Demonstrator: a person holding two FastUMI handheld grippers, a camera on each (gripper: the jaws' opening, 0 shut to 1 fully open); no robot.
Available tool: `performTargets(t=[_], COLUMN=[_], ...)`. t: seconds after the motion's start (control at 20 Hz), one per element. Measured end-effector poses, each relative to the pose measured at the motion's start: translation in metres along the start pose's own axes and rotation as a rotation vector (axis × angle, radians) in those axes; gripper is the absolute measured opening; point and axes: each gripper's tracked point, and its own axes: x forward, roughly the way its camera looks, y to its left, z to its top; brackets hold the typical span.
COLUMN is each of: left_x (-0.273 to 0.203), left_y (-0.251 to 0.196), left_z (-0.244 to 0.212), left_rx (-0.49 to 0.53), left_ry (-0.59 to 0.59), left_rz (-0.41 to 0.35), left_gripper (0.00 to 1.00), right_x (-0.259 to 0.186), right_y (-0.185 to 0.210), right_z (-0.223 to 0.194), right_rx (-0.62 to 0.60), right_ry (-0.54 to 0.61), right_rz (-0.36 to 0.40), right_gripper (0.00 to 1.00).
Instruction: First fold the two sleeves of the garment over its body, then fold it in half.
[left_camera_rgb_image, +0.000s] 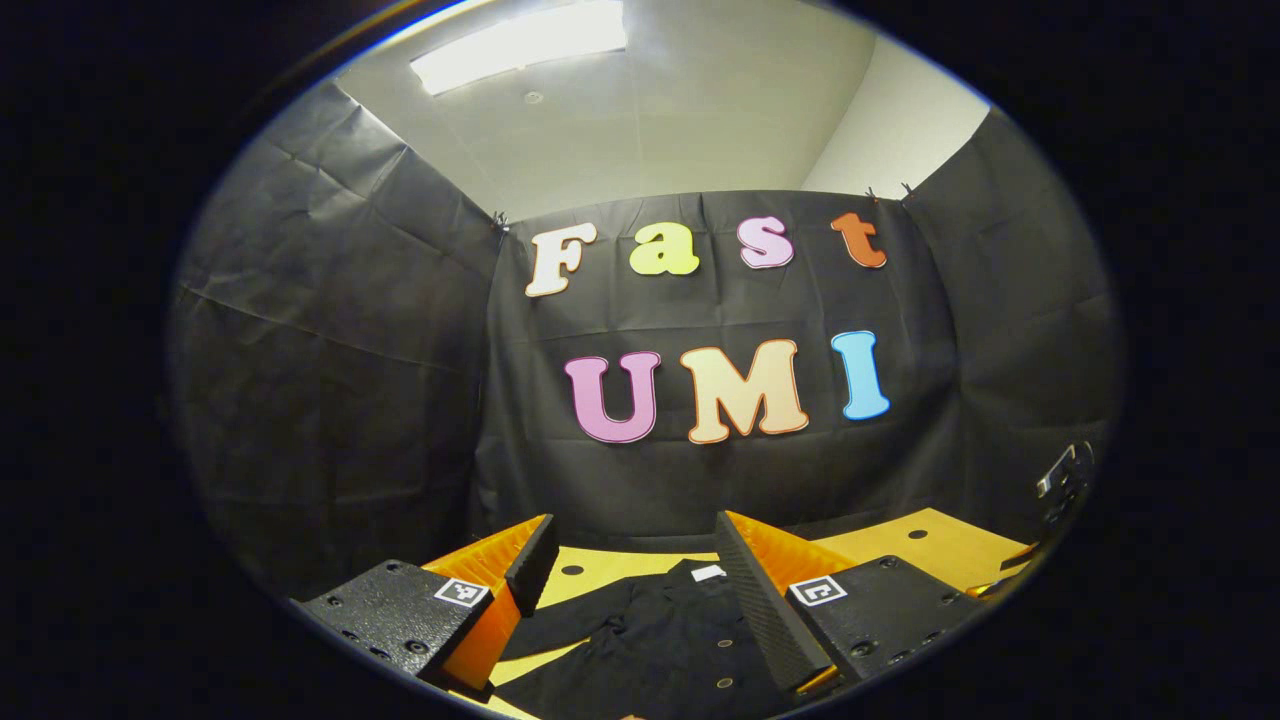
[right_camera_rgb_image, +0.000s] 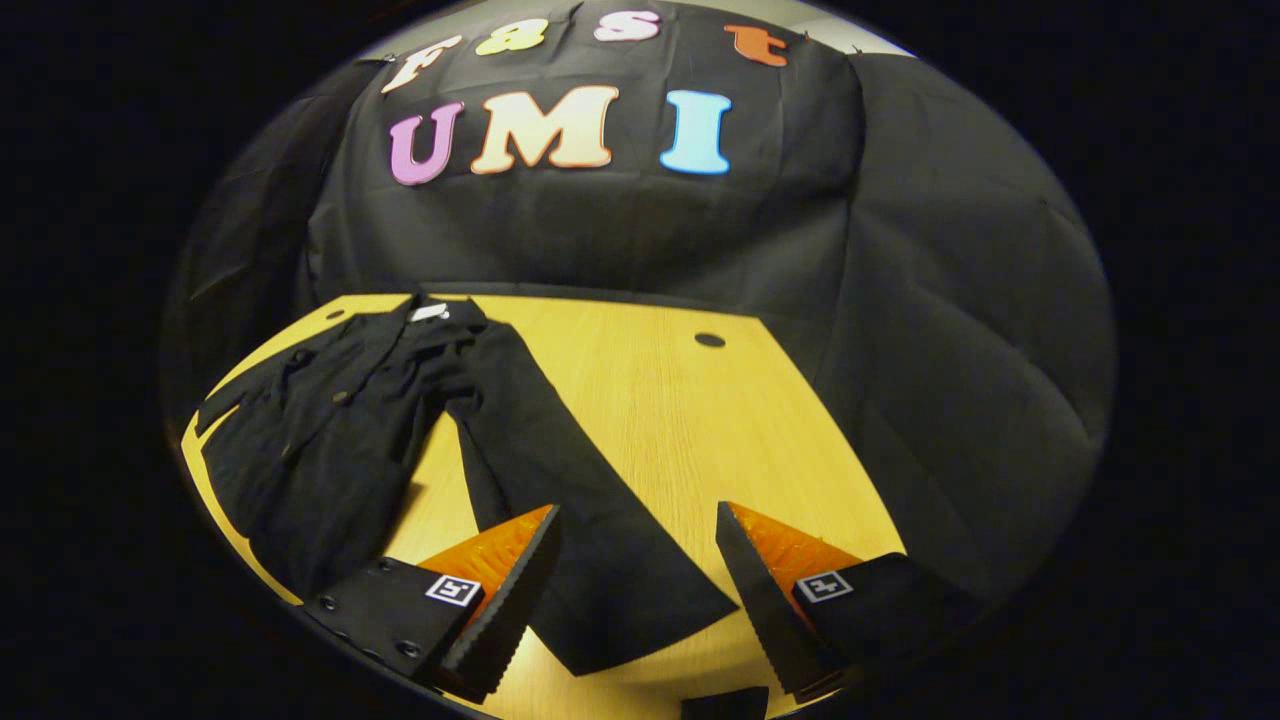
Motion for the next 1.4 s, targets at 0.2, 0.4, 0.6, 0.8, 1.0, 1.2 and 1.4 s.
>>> performTargets(t=[0.2, 0.4, 0.6, 0.8, 1.0, 1.2, 1.4], left_x=[-0.004, -0.011, -0.010, -0.005, 0.007, 0.024, 0.044], left_y=[-0.007, -0.013, -0.013, -0.007, 0.008, 0.045, 0.072], left_z=[0.000, 0.003, 0.002, -0.004, -0.015, -0.022, -0.030], left_rx=[0.012, 0.018, 0.018, -0.009, -0.046, -0.056, -0.038], left_ry=[0.002, -0.011, -0.016, -0.013, -0.013, -0.007, 0.007], left_rz=[0.019, 0.025, 0.027, 0.028, 0.007, 0.028, 0.026], left_gripper=[0.92, 0.96, 0.95, 0.95, 0.95, 0.94, 0.98], right_x=[0.021, 0.022, 0.021, 0.023, 0.020, 0.007, 0.000], right_y=[-0.009, -0.014, 0.002, 0.017, 0.019, 0.036, 0.064], right_z=[-0.028, -0.062, -0.069, -0.064, -0.063, -0.012, 0.047], right_rx=[0.003, 0.004, 0.031, -0.011, 0.057, 0.136, 0.159], right_ry=[0.112, 0.195, 0.219, 0.174, 0.175, 0.053, -0.039], right_rz=[-0.007, 0.009, 0.093, 0.112, 0.051, 0.023, 0.033], right_gripper=[0.98, 0.98, 0.84, 0.17, 0.02, 0.02, 0.00])
